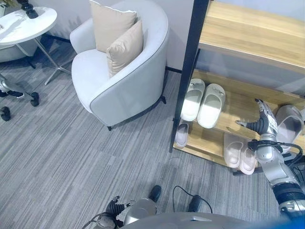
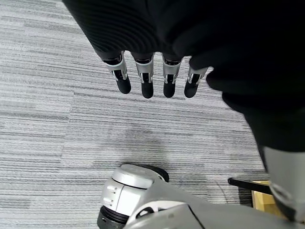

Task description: Arrange the slippers neatly on the shoe rack.

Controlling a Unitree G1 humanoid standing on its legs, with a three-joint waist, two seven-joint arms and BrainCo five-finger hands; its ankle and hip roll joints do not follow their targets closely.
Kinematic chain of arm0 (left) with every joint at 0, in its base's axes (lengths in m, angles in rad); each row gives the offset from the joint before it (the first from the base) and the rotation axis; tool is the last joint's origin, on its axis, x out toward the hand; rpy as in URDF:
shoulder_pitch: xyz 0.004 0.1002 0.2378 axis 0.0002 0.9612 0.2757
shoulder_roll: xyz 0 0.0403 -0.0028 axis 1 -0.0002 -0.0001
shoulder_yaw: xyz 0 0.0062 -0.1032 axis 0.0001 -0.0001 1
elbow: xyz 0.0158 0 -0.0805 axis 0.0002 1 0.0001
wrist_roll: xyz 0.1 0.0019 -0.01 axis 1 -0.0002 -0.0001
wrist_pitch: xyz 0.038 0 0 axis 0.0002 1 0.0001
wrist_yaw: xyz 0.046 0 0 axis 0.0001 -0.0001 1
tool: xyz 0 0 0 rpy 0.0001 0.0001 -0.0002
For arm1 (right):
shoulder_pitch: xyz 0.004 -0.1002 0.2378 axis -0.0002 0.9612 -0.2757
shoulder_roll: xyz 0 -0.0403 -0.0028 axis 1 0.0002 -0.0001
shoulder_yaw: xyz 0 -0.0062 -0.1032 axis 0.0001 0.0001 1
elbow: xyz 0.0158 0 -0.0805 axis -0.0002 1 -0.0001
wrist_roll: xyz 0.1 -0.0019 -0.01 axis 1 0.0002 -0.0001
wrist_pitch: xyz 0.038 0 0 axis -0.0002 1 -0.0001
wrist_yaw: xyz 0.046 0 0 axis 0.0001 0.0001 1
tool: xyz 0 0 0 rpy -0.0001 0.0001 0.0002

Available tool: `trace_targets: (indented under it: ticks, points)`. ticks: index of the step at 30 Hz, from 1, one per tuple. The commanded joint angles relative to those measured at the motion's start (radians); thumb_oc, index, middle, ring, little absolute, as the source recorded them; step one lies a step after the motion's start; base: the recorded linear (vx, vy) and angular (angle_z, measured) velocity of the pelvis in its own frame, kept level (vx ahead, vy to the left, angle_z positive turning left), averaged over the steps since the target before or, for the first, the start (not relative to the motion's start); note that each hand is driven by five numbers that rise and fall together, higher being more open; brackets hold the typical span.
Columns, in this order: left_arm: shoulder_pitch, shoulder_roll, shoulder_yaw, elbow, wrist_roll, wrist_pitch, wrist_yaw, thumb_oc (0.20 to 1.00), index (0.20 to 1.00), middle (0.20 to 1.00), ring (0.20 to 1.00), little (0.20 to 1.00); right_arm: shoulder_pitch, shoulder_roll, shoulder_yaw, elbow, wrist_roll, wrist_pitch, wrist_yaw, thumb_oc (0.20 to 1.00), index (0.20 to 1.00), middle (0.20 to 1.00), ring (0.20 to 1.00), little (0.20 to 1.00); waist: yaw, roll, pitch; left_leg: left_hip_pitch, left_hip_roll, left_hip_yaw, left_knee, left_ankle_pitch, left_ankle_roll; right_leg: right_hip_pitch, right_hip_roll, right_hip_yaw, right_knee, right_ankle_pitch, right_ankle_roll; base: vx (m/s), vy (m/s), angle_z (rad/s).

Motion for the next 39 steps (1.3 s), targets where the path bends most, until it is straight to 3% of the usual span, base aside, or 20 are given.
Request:
trace_targets:
  ticks: [1, 12, 22, 31, 39]
  points:
    - [0.002, -0.071, -0.012, 0.087, 0.038, 0.003, -0.035, 1.0, 1.0, 1.0, 1.0, 1.0, -0.001, -0.111, -0.046, -0.028, -0.018, 0.002, -0.037, 1.0, 1.0, 1.0, 1.0, 1.0, 0.013, 0.021, -0.01, 0.004, 0.016, 0.011, -0.104, 0.006, -0.009, 0.109, 0.003, -0.04, 0.01, -0.094, 0.057, -0.01, -0.038, -0.13]
    - [0.011, -0.066, -0.039, 0.096, 0.038, 0.003, -0.036, 1.0, 1.0, 1.0, 1.0, 1.0, -0.117, -0.209, -0.058, 0.234, 0.078, 0.032, -0.067, 1.0, 1.0, 1.0, 1.0, 1.0, 0.005, 0.04, -0.008, 0.006, 0.024, 0.03, -0.104, 0.01, -0.011, 0.1, 0.008, -0.018, 0.009, -0.091, 0.055, 0.0, -0.025, -0.06]
    - [0.029, -0.058, -0.059, 0.111, 0.014, 0.008, -0.045, 1.0, 1.0, 1.0, 1.0, 1.0, -0.255, -0.26, 0.013, 0.52, 0.225, 0.021, -0.044, 1.0, 1.0, 1.0, 1.0, 1.0, 0.01, 0.051, 0.005, -0.012, 0.023, 0.038, -0.104, 0.017, -0.014, 0.081, 0.01, -0.014, 0.009, -0.087, 0.056, 0.01, -0.006, -0.02]
    - [0.02, -0.059, -0.074, 0.105, -0.022, 0.005, -0.039, 1.0, 1.0, 1.0, 1.0, 1.0, -0.301, -0.289, 0.021, 0.614, 0.291, 0.014, -0.045, 1.0, 1.0, 1.0, 1.0, 1.0, 0.004, 0.056, 0.014, -0.024, 0.022, 0.042, -0.104, 0.021, -0.018, 0.066, 0.011, -0.013, 0.009, -0.086, 0.056, 0.0, -0.003, 0.0]
    - [0.022, -0.068, -0.076, 0.113, -0.045, 0.006, -0.035, 1.0, 1.0, 1.0, 1.0, 1.0, -0.333, -0.274, 0.017, 0.567, 0.33, 0.006, -0.059, 1.0, 1.0, 1.0, 1.0, 1.0, -0.007, 0.062, 0.031, -0.043, 0.022, 0.058, -0.104, 0.024, -0.016, 0.039, 0.006, 0.007, 0.009, -0.078, 0.059, 0.0, 0.003, -0.04]
